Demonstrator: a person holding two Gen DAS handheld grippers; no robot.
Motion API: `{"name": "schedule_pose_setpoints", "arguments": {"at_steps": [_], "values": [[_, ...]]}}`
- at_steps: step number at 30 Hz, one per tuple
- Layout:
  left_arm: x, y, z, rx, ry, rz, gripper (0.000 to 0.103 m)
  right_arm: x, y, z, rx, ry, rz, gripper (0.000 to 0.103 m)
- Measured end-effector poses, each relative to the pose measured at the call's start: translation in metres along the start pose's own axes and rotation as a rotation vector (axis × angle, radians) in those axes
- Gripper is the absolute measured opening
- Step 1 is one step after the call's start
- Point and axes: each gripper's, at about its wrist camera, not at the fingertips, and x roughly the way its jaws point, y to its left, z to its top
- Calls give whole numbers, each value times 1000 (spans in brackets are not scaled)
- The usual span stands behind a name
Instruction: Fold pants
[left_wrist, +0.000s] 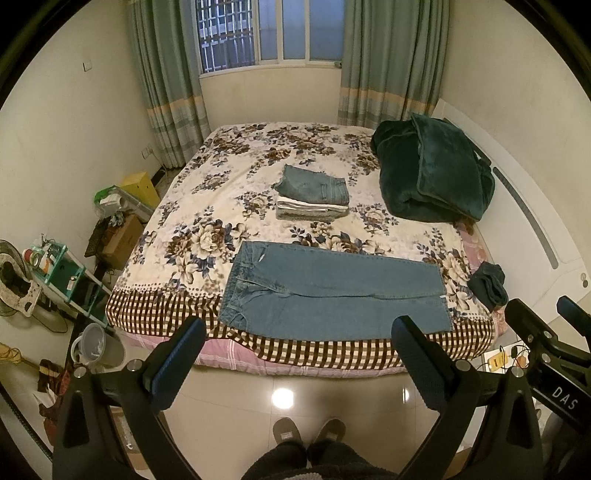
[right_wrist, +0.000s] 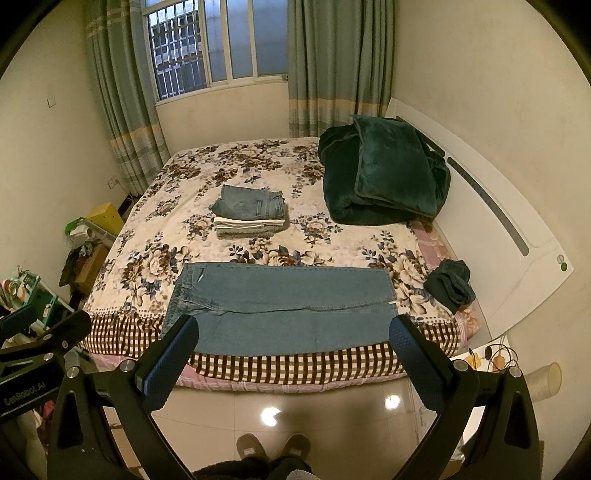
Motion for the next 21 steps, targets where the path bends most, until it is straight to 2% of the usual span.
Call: {"name": "schedule_pose_setpoints", "arguments": {"at_steps": [14, 21], "values": [[-2, 1, 0, -4, -3, -3, 103, 2, -3, -1, -2, 0, 1, 103], [-2, -1, 5, -8, 5, -1, 103, -25, 27, 24, -5, 17, 8, 103]]}}
